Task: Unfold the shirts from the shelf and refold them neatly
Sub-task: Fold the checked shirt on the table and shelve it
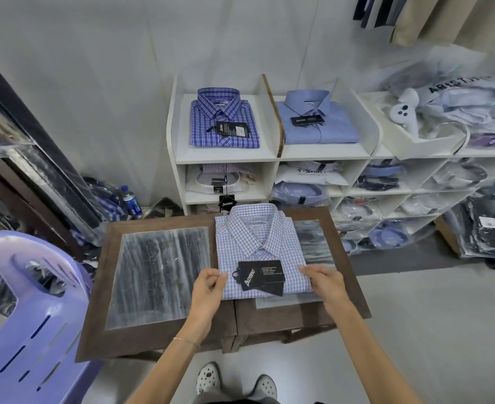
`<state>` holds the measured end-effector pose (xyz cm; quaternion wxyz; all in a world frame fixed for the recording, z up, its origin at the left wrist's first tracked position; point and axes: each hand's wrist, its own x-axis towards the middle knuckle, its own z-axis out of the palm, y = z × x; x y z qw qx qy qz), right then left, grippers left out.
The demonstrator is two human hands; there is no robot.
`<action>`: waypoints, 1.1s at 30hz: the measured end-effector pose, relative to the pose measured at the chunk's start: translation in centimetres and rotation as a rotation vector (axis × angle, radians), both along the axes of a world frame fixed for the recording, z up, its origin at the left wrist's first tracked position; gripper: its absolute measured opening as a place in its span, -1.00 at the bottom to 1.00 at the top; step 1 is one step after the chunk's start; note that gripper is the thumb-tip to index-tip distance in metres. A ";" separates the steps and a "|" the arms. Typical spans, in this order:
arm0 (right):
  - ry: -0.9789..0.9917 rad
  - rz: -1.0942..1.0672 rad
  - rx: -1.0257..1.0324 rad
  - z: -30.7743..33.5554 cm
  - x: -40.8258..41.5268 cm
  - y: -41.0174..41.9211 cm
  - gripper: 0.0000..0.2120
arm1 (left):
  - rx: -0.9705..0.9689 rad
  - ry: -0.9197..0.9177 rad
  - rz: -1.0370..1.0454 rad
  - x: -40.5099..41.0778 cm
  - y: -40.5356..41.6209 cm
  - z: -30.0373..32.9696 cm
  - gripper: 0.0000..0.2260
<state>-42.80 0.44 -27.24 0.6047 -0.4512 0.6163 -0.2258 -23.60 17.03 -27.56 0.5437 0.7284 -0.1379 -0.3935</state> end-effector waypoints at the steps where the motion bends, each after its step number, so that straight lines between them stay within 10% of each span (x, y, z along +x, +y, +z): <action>1: 0.005 0.022 0.019 -0.2 -0.3 0.0 -0.84 | 0.019 0.015 -0.034 0.2 0.2 -0.3 -0.91; 23: -0.109 -0.010 0.072 2.1 5.3 -5.4 -0.89 | 0.063 -0.053 -0.056 8.3 -8.2 -0.4 -0.75; 33: -0.083 0.372 0.019 1.8 8.8 -10.3 -0.81 | -0.090 -0.089 0.181 6.6 -9.2 -1.0 -0.81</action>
